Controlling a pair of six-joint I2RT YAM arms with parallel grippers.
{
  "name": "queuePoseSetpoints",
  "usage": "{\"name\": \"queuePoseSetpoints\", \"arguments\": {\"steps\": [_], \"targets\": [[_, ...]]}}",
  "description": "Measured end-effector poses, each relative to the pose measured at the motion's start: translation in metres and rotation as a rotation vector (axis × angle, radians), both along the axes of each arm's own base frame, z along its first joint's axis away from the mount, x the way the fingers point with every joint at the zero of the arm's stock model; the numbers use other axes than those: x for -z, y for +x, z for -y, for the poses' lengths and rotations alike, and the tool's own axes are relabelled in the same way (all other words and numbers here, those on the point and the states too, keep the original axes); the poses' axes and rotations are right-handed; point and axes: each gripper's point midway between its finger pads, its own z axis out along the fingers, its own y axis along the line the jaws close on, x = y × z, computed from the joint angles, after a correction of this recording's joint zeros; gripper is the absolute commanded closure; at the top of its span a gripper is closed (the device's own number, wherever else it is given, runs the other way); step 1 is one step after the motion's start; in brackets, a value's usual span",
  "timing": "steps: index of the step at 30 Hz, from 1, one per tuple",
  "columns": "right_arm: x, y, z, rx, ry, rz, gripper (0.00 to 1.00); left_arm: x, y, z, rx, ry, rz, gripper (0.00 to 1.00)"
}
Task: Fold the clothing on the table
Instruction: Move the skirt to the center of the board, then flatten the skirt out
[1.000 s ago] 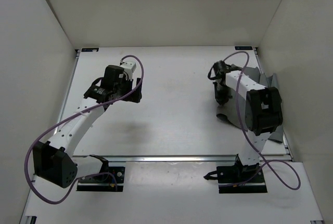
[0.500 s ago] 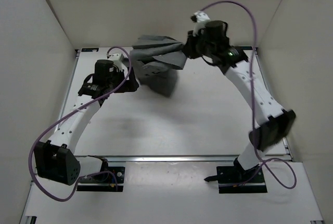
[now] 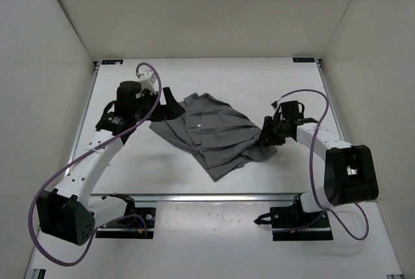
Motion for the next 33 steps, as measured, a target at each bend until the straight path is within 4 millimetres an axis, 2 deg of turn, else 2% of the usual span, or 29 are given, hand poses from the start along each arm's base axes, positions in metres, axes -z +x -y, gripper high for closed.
{"name": "queuePoseSetpoints", "arguments": {"steps": [1, 4, 5, 9, 11, 13, 15, 18, 20, 22, 27, 30, 33], "targets": [[0.005, -0.008, -0.001, -0.006, 0.004, -0.031, 0.45, 0.012, -0.006, 0.006, 0.018, -0.006, -0.035, 0.01], [-0.006, -0.006, -0.008, -0.033, 0.037, -0.001, 0.23, 0.047, -0.02, 0.018, 0.052, 0.017, -0.129, 0.01], [-0.013, -0.003, -0.008, -0.036, 0.048, 0.022, 0.2, 0.058, -0.026, 0.024, 0.068, 0.028, -0.156, 0.01], [-0.053, 0.018, -0.003, -0.037, 0.033, 0.159, 0.19, 0.083, -0.039, 0.037, 0.093, 0.036, -0.231, 0.01], [-0.082, 0.03, -0.004, -0.051, -0.008, 0.262, 0.15, 0.091, -0.038, 0.033, 0.067, 0.032, -0.251, 0.01], [-0.111, 0.035, -0.014, -0.09, -0.047, 0.371, 0.12, 0.099, -0.036, 0.029, 0.04, 0.031, -0.268, 0.01], [-0.132, 0.029, -0.033, -0.162, -0.058, 0.464, 0.12, 0.105, -0.032, 0.024, 0.016, 0.035, -0.278, 0.01], [-0.145, 0.012, -0.062, -0.279, -0.034, 0.534, 0.12, 0.11, -0.026, 0.016, -0.024, 0.045, -0.286, 0.01], [-0.138, 0.001, -0.081, -0.349, -0.023, 0.536, 0.11, 0.11, -0.022, 0.009, -0.048, 0.044, -0.285, 0.02], [-0.121, -0.008, -0.1, -0.424, -0.039, 0.503, 0.12, 0.111, -0.018, -0.001, -0.085, 0.045, -0.283, 0.02], [-0.056, -0.03, -0.148, -0.61, -0.092, 0.343, 0.1, 0.105, -0.013, -0.029, -0.183, 0.062, -0.261, 0.01], [-0.034, -0.028, -0.163, -0.648, -0.128, 0.293, 0.11, 0.097, -0.013, -0.038, -0.21, 0.066, -0.233, 0.01], [-0.026, -0.021, -0.175, -0.669, -0.152, 0.297, 0.11, 0.095, -0.015, -0.043, -0.223, 0.073, -0.219, 0.01]]}}
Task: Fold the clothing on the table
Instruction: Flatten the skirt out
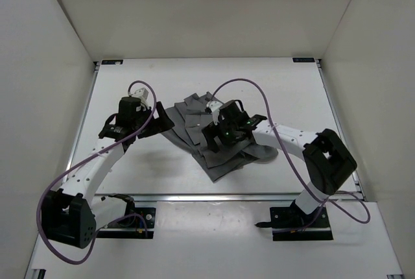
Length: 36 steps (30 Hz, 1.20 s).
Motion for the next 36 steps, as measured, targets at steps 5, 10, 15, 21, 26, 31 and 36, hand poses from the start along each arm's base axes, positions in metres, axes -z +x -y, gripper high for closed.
{"name": "queuePoseSetpoints", "arguments": {"steps": [5, 10, 15, 21, 26, 31, 36], "targets": [[0.019, -0.002, -0.022, -0.066, -0.045, 0.013, 0.3, 0.003, -0.006, -0.006, -0.003, 0.018, -0.006, 0.01], [0.043, -0.01, -0.03, -0.119, -0.111, 0.002, 0.98, 0.006, -0.01, -0.009, 0.0, 0.034, -0.015, 0.01], [0.034, 0.011, -0.022, -0.055, -0.133, 0.034, 0.99, 0.008, -0.011, -0.011, 0.002, 0.05, -0.019, 0.02], [-0.072, 0.092, 0.006, 0.144, 0.013, 0.269, 1.0, 0.007, -0.01, -0.011, 0.005, 0.047, -0.014, 0.01], [-0.179, 0.186, 0.156, 0.574, 0.167, 0.516, 0.62, -0.001, -0.003, -0.005, 0.02, 0.021, 0.008, 0.01], [-0.137, 0.223, 0.294, 0.909, 0.101, 0.411, 0.02, -0.001, -0.001, 0.002, 0.041, 0.0, 0.006, 0.01], [-0.048, 0.15, 0.278, 0.887, 0.031, 0.19, 0.01, 0.006, -0.003, 0.009, 0.066, -0.018, -0.026, 0.02]]}}
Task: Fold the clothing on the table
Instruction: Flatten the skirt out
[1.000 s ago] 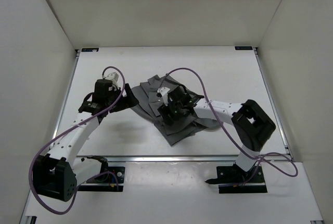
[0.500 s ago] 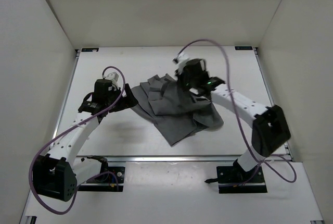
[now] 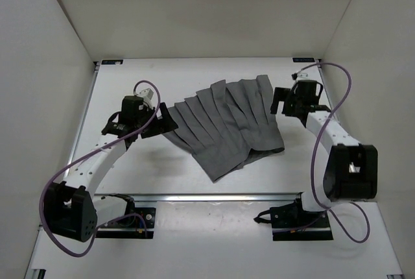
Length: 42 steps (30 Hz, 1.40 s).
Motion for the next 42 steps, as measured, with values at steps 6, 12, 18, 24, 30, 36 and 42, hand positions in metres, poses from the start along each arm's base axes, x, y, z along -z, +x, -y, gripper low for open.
{"name": "queuePoseSetpoints", "arguments": {"steps": [6, 12, 18, 24, 30, 36, 42], "targets": [[-0.011, -0.057, -0.02, -0.079, 0.025, 0.015, 0.02, 0.01, -0.01, 0.032, 0.074, -0.036, -0.037, 0.02], [0.02, -0.091, -0.023, -0.091, 0.067, -0.102, 0.14, 0.04, -0.044, 0.071, 0.12, -0.135, -0.127, 0.01], [0.059, -0.113, -0.026, -0.086, 0.131, -0.284, 0.25, 0.069, -0.074, 0.089, 0.116, -0.195, -0.243, 0.01], [0.089, -0.133, -0.039, -0.103, 0.224, -0.442, 0.45, 0.078, -0.084, 0.1, 0.088, -0.272, -0.275, 0.01], [0.1, -0.139, -0.048, -0.12, 0.262, -0.509, 1.0, 0.094, -0.098, 0.117, 0.096, -0.307, -0.32, 0.02], [0.099, -0.144, -0.078, -0.177, 0.321, -0.542, 1.0, 0.099, -0.107, 0.128, 0.084, -0.321, -0.342, 0.02], [0.091, -0.154, -0.118, -0.256, 0.402, -0.542, 1.0, 0.105, -0.109, 0.116, -0.01, -0.31, -0.333, 0.3]]}}
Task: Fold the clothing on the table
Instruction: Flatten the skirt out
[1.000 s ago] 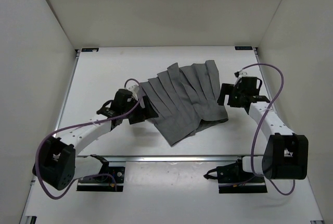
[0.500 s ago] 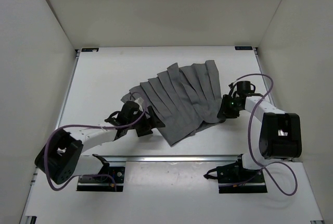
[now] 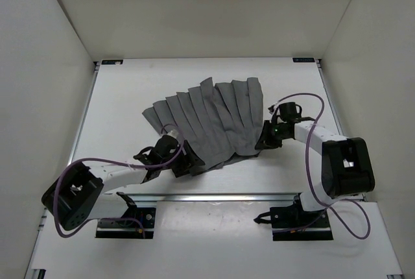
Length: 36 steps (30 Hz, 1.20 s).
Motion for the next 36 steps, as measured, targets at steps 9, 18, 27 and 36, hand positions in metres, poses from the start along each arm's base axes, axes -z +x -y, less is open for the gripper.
{"name": "queuePoseSetpoints", "arguments": {"steps": [9, 18, 27, 36], "targets": [[-0.014, -0.005, 0.009, 0.085, 0.066, 0.031, 1.0, 0.011, 0.019, -0.04, -0.164, 0.099, -0.005, 1.0], [-0.036, 0.014, -0.004, 0.081, 0.123, 0.093, 1.0, -0.025, 0.08, -0.061, -0.186, 0.144, 0.095, 1.0], [-0.179, 0.198, 0.008, 0.056, 0.116, 0.458, 1.0, -0.144, 0.283, -0.058, -0.054, 0.149, 0.363, 1.0], [-0.375, 0.213, 0.023, 0.013, 0.013, 1.032, 1.0, -0.388, 0.285, -0.049, -0.059, 0.249, 1.031, 1.0]]}}
